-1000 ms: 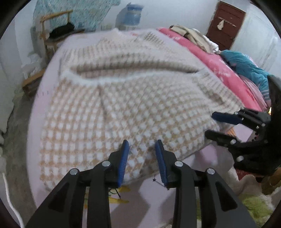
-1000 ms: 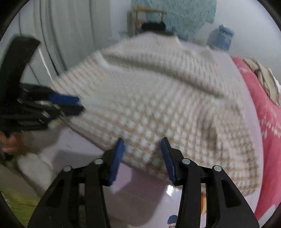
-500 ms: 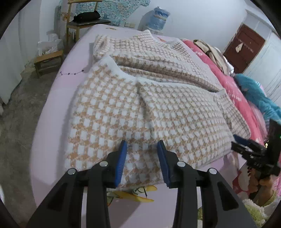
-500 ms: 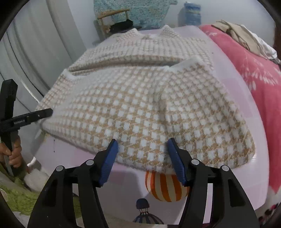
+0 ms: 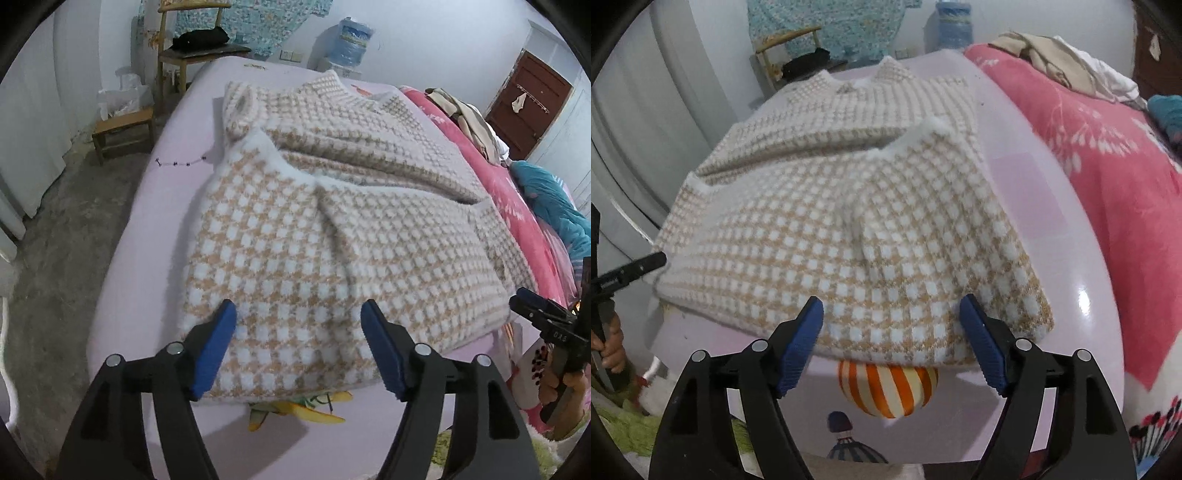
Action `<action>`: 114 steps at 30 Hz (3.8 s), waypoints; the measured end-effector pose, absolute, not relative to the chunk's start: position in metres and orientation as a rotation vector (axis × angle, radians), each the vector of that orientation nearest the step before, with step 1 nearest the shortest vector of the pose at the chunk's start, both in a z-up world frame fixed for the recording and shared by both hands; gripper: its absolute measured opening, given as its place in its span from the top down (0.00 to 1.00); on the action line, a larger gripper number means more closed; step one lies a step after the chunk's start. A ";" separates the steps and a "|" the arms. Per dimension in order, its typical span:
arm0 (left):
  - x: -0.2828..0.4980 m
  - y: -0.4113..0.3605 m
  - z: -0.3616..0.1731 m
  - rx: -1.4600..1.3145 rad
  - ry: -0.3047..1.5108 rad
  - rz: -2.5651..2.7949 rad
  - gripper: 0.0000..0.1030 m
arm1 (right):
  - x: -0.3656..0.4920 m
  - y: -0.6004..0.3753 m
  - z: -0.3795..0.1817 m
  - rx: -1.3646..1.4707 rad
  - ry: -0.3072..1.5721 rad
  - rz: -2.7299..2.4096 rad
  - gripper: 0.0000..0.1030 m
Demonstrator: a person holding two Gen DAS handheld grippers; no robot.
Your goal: Fold large clothes
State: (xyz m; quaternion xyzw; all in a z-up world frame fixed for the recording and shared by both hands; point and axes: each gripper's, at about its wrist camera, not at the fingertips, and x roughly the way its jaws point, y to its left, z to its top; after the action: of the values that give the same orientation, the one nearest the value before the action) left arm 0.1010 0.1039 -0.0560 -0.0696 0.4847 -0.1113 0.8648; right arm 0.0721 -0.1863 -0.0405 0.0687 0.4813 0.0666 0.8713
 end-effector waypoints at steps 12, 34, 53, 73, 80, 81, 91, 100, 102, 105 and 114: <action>0.105 0.106 -0.014 -0.143 0.912 -0.185 0.20 | 0.092 -0.188 -0.006 0.212 0.918 0.166 0.18; 0.135 0.092 -0.006 -0.120 0.889 -0.161 0.10 | 0.123 -0.163 0.007 0.183 0.892 0.203 0.18; 0.225 0.068 0.043 0.021 0.753 -0.223 0.10 | 0.214 -0.177 0.038 0.217 0.893 0.266 0.18; 0.549 -0.005 -0.015 -0.234 1.091 -0.281 0.14 | 0.503 -0.195 -0.003 0.359 1.121 0.320 0.20; 0.576 0.002 -0.064 -0.367 1.224 -0.259 0.57 | 0.532 -0.189 -0.047 0.371 1.250 0.330 0.77; 0.574 0.003 -0.065 -0.398 1.226 -0.291 0.62 | 0.530 -0.191 -0.046 0.389 1.246 0.353 0.82; 0.485 0.007 0.016 -0.264 1.034 -0.532 0.85 | 0.438 -0.188 0.029 0.219 1.051 0.486 0.87; 0.365 0.017 0.008 -0.095 1.021 -0.613 0.84 | 0.338 -0.206 0.079 0.220 0.943 0.617 0.51; 0.353 0.018 -0.001 -0.075 1.017 -0.597 0.83 | 0.345 -0.204 0.088 0.293 0.913 0.661 0.51; 0.348 0.018 -0.009 -0.096 1.019 -0.577 0.82 | 0.362 -0.185 0.074 0.339 0.965 0.692 0.52; 0.312 0.066 0.004 -0.217 0.948 -0.560 0.61 | 0.355 -0.134 -0.032 0.165 1.213 0.623 0.64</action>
State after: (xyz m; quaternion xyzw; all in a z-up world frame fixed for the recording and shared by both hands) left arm 0.3121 0.0656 0.0041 -0.1031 0.4496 -0.2656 0.8466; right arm 0.3553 -0.1341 -0.0317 0.0760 0.5597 0.2876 0.7734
